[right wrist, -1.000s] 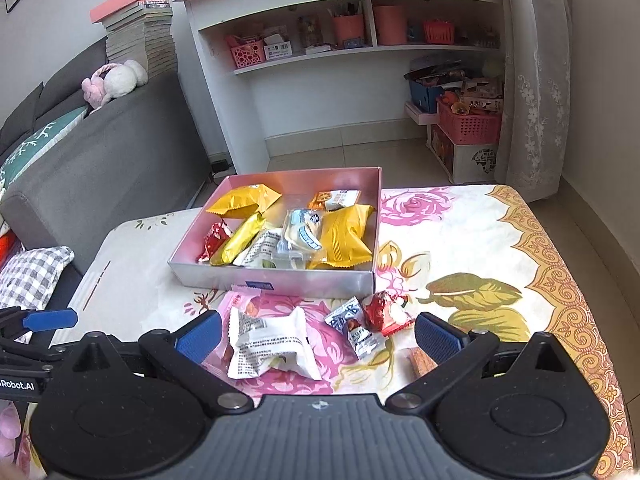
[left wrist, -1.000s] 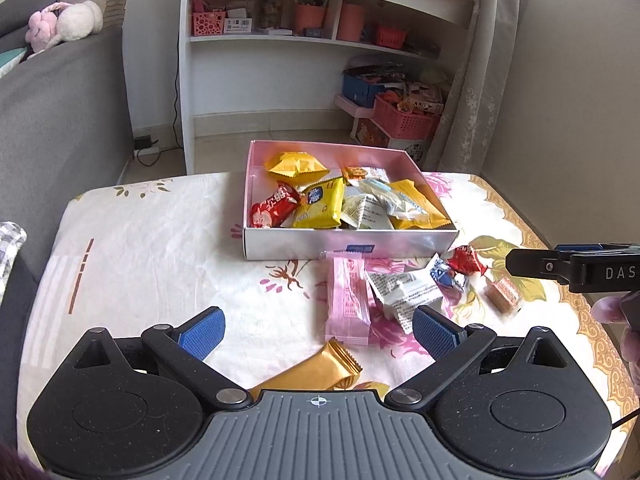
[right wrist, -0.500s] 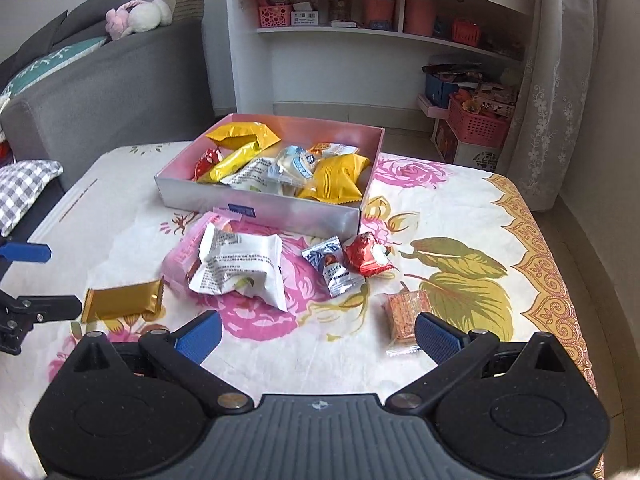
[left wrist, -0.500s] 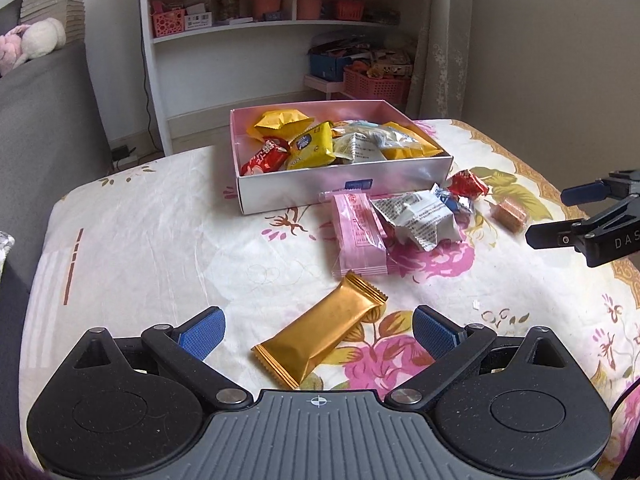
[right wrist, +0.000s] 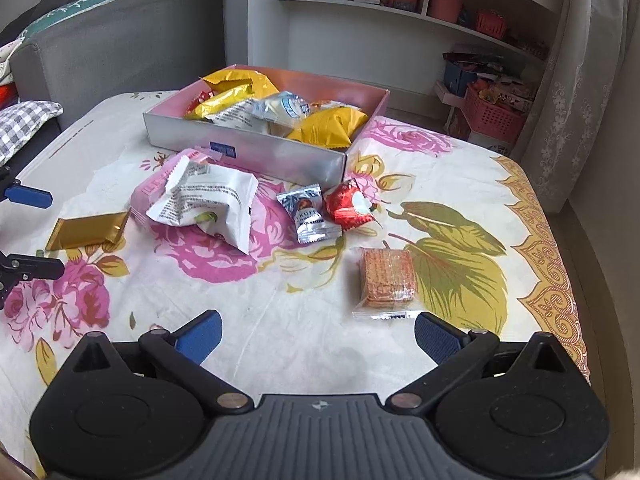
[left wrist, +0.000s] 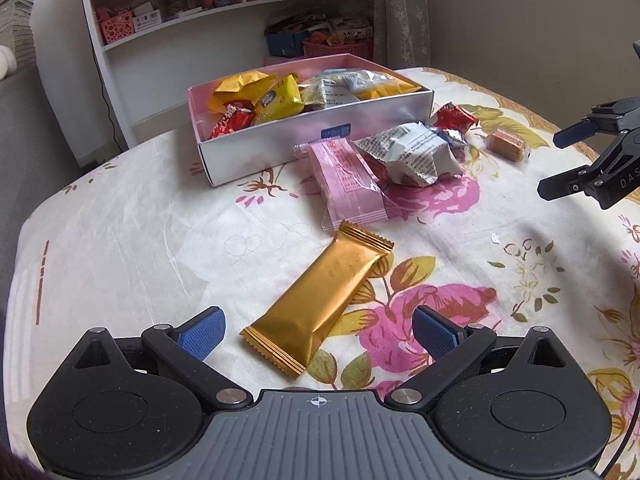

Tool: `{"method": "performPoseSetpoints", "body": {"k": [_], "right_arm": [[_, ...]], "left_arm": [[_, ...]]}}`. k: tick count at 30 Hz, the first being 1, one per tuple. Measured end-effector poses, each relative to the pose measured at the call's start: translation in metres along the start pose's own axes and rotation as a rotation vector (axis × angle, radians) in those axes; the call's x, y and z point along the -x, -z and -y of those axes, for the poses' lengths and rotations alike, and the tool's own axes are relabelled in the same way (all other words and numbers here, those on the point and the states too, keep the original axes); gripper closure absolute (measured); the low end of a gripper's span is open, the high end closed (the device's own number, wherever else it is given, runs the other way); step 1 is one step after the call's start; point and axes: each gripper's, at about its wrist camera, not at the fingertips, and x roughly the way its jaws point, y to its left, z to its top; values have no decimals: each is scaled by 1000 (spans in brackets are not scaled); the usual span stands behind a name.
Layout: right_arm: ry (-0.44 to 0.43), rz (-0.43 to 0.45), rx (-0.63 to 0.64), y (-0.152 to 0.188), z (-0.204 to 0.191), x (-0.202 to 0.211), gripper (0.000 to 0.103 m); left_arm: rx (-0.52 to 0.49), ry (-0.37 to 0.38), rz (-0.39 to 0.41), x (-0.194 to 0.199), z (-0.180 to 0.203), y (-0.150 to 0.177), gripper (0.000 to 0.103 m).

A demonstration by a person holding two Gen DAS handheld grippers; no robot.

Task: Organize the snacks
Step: 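Withdraw both tools and move the left tool to the gold bar, then close the left tool on the gold bar while the right tool grasps the wafer packet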

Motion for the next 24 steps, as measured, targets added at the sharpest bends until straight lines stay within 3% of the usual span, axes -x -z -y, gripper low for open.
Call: {"method": "performPoseSetpoints", "body": {"k": [6,12,20,24], "right_arm": [[35,-56,-24,9,17,-20,7],[0,-38,-84,7,29,-29,7],[12,-34,-153,-5,42,-43,7],[28,-33,-168,-9,44,-47,7]], "left_arm": [[3,3,-42,-10,1,1,4],[59,-15,-78,-14,2,-8,9],[83,-8,-83,-12,15,-18,48],[33,-4,-76,-14,23,-22,50]]}}
